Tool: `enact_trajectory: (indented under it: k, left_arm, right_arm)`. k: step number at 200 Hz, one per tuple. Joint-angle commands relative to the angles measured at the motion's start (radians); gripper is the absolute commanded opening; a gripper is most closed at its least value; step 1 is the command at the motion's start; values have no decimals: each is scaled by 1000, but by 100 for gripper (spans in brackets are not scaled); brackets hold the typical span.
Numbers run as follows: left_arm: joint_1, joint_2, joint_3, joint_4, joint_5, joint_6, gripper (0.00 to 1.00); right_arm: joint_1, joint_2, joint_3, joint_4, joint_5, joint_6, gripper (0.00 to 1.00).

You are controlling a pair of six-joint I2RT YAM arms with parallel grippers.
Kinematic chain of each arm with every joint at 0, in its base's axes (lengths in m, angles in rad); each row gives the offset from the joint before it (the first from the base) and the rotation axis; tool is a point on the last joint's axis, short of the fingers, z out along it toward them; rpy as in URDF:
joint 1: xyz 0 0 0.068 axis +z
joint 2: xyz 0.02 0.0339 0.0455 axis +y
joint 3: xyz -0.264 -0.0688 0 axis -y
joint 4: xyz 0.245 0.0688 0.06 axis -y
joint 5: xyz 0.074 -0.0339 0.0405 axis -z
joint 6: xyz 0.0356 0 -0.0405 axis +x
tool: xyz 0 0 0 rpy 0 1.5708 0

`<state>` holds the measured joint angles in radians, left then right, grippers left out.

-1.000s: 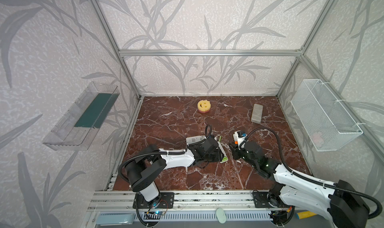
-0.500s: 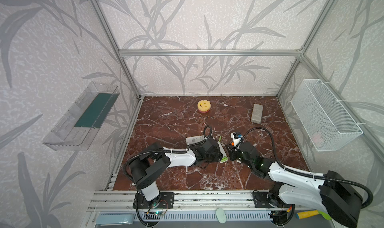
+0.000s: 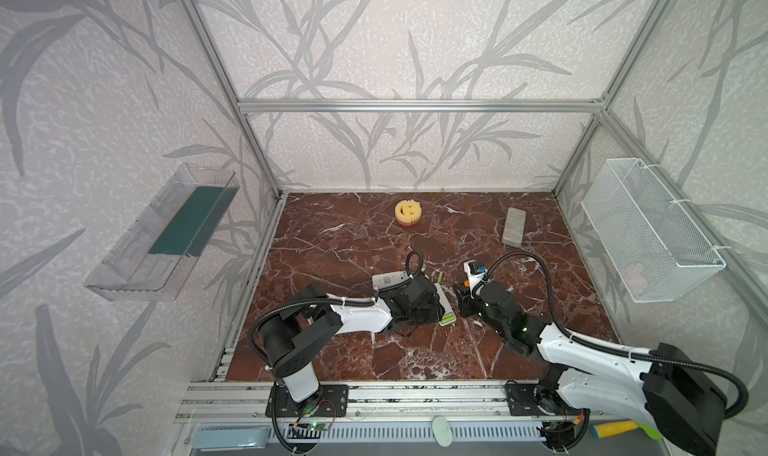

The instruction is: Unload the batteries from the remote control

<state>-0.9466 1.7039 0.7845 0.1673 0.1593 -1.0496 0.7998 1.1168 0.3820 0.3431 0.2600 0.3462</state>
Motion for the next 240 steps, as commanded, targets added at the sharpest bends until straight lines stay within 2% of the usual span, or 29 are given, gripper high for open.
enact_trajectory:
  k: [1,96,160,240]
  left_arm:
    - [5,11,-18,18,-13,-17,38]
    - [11,17,-25,45,2,-27,35]
    - [20,18,-33,79,18,-31,33]
    - [23,34,-53,90,28,-54,29]
  right_arm:
    - [8,26,39,48,3,9,0]
    - [33,89,64,92,-26,12,0]
    - [64,41,48,79,-27,0,0]
    - [68,-23,32,-44,73,26,0]
